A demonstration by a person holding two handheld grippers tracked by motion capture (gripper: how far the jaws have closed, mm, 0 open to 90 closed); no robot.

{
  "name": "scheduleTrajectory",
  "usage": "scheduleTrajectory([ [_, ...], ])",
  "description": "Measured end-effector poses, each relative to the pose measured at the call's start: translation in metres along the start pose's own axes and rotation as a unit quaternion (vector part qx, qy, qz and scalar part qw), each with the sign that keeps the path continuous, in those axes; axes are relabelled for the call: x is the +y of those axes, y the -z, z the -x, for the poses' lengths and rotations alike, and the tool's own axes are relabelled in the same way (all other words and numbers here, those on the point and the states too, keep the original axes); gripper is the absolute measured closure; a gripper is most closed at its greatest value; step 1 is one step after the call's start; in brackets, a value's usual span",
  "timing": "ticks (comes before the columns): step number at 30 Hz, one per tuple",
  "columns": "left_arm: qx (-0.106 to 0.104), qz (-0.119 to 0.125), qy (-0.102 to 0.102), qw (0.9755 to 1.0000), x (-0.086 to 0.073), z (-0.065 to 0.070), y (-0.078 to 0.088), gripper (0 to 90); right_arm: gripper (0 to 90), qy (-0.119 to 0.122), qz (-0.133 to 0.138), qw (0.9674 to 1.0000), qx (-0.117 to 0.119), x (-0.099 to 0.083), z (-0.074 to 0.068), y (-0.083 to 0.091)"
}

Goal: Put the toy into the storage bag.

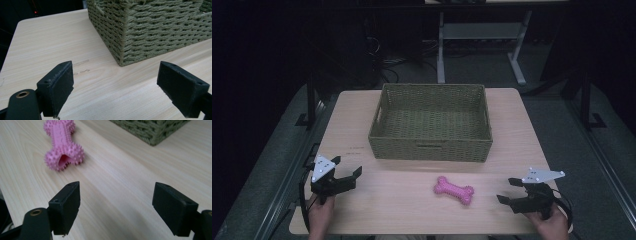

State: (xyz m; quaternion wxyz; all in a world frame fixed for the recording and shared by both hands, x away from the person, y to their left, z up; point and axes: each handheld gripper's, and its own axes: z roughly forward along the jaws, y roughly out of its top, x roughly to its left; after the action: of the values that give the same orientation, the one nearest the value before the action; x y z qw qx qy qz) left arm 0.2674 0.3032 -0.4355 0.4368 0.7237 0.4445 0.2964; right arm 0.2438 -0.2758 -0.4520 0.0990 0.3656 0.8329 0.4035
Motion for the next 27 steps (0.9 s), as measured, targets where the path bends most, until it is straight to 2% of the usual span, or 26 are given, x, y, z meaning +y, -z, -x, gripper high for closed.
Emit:
scheduleTrajectory([
  [5, 0.001, -0.003, 0.002, 1.0000, -0.001, 0.000, 0.000, 13.3, 21.9, 0.007, -0.003, 1.0000, 0.004, 0.006, 0.002, -0.003],
  [27, -0.001, 0.003, 0.000, 1.0000, -0.001, 0.000, 0.003, 13.3, 21.9, 0.045, -0.044, 0.9975, 0.033, 0.037, -0.012, -0.008],
])
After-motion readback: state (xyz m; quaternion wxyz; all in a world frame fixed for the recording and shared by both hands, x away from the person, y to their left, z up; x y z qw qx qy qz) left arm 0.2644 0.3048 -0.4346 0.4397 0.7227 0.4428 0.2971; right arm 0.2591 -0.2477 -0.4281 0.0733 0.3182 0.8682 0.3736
